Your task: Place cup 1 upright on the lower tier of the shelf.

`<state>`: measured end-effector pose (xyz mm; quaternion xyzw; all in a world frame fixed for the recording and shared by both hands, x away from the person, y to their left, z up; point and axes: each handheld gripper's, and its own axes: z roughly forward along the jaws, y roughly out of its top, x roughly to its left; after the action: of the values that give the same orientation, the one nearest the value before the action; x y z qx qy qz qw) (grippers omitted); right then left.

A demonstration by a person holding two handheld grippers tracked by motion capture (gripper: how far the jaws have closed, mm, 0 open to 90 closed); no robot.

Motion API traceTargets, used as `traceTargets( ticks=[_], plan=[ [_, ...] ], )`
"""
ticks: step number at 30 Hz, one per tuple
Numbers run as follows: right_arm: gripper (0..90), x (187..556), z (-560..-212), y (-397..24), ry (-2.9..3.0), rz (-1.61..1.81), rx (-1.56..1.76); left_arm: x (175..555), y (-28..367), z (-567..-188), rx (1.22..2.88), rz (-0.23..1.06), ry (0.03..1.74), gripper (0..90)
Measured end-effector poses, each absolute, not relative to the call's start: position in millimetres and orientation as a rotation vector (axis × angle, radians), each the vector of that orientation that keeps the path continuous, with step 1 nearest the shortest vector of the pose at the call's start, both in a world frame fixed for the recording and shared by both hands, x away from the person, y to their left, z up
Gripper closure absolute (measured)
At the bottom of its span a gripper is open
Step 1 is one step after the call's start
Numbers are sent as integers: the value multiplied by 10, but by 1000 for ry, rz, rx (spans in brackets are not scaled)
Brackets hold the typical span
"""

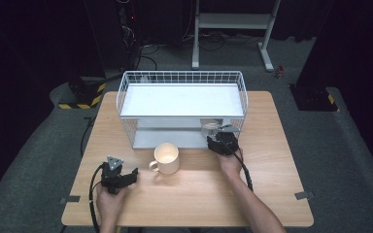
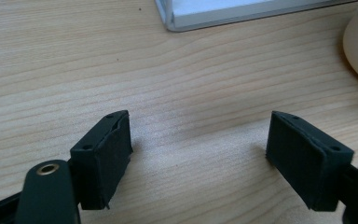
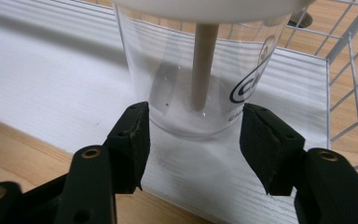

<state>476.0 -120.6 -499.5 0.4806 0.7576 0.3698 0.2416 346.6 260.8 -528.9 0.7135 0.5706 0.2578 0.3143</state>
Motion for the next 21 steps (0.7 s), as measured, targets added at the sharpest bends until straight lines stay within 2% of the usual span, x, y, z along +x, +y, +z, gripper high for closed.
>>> traceTargets(
  ticks=[12, 21],
  plan=[
    [560, 4803, -5032, -1164, 2018, 988, 1353, 3466, 2608, -5289, 1881, 681, 1503, 224],
    [599, 4894, -5023, -1113, 2016, 957, 1361, 3466, 2607, -5289, 1881, 679, 1504, 223]
  ],
)
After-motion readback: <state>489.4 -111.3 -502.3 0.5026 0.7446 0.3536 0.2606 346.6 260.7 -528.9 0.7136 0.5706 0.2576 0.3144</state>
